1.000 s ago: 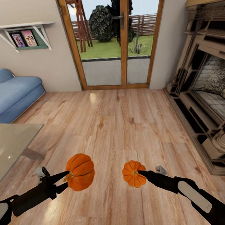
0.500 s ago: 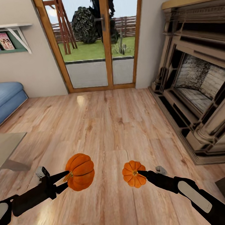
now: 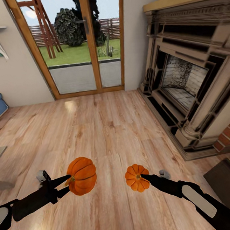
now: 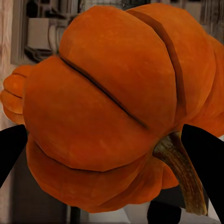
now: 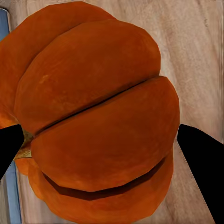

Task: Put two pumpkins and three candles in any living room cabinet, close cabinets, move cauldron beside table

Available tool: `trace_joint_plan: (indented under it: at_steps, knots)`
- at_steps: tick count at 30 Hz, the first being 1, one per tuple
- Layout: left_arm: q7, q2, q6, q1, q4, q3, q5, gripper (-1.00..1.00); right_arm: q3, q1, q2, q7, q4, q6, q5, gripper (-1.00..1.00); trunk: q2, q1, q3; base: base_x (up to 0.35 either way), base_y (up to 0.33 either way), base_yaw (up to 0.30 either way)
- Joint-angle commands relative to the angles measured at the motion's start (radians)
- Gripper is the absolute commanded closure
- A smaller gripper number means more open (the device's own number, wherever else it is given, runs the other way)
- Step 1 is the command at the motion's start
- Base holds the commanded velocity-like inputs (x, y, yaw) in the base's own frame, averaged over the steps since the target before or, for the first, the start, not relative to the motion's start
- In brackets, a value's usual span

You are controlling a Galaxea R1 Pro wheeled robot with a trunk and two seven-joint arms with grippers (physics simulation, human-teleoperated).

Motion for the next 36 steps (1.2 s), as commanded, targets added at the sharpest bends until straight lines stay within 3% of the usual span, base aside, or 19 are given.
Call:
trace_joint_plan:
  at_steps: [1,36]
  knots:
    - [-0.007,0.001,0.003,-0.001,0.0,-0.001,0.005,1.0,0.002,-0.001,-0.001,0.002,0.0,0.002,-0.01,1.0,0.0,0.0,-0.001,0.0,0.0,-0.262]
    - [-0.008,-0.001,0.003,-0.001,0.002,-0.002,0.005,1.0,0.002,-0.001,-0.001,0.004,0.003,-0.005,-0.01,1.0,0.0,0.0,0.004,0.0,0.0,-0.272]
